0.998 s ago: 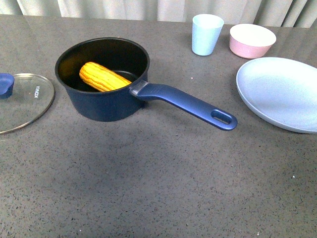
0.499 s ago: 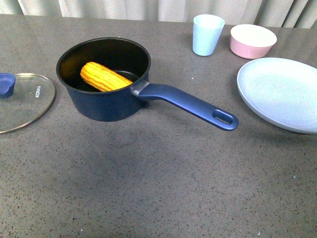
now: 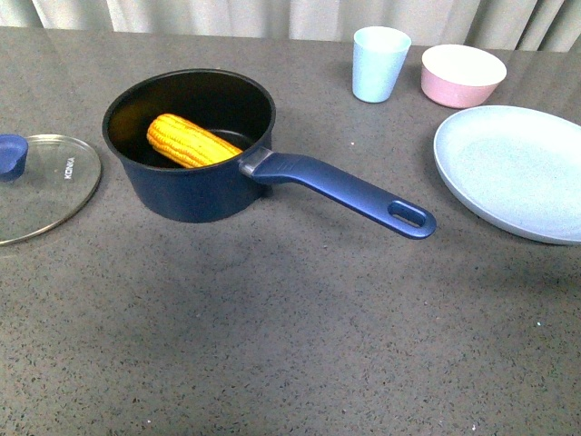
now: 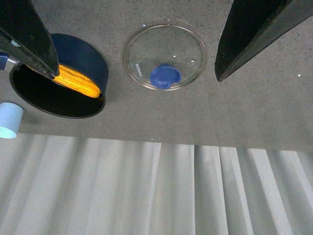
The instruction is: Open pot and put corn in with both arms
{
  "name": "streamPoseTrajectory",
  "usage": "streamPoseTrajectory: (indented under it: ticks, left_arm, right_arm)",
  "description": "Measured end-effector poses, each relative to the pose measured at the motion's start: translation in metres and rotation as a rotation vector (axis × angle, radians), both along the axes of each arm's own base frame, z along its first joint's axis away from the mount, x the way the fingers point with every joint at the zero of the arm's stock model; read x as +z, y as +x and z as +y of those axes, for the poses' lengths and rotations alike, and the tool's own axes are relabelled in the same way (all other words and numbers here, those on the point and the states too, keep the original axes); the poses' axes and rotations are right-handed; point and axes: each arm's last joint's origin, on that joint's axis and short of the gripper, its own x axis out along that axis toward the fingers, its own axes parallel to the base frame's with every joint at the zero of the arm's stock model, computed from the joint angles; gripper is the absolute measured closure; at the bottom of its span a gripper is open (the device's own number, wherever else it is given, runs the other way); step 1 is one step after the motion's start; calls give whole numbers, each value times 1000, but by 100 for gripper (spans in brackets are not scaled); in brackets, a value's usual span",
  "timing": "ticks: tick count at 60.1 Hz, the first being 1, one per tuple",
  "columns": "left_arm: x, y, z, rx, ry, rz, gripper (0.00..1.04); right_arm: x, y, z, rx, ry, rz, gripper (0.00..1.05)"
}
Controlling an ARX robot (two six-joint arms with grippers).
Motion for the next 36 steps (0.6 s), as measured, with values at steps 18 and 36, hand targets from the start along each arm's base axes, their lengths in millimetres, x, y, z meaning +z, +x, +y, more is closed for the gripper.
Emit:
streamPoseTrajectory:
  ticks: [18, 36]
  left_arm:
    - [0, 0, 0, 0, 0, 0, 9]
    - [0, 0, 0, 0, 0, 0, 9]
  right_arm:
    - [2, -10, 0, 0, 0, -5, 103]
    - [2, -18, 0, 0, 0, -8, 103]
